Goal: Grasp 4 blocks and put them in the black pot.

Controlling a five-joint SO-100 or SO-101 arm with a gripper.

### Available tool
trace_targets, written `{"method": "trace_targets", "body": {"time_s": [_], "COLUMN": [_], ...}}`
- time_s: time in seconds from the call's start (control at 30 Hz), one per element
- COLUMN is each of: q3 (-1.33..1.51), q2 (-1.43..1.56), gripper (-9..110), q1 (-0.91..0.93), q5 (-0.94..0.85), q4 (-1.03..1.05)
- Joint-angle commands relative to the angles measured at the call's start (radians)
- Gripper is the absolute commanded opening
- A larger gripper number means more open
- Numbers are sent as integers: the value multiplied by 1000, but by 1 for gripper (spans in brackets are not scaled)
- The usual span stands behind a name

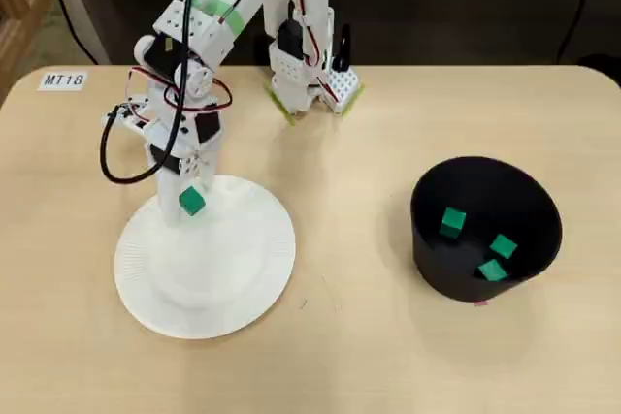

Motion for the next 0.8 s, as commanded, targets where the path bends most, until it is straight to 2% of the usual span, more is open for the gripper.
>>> {"method": "trace_targets", "body": {"time_s": [0.0,0.33,0.4,0.53,0.77], "q3": [-46,-48,-52,-84,-137], "q2": [-3,-64,-78,-110,-106], "gripper": [29,26,21,-1,-2], "q1": [18,41,35,25,8], "q5": [5,21,26,51,46], "q4": [8,-8,-14,-20,-11]}}
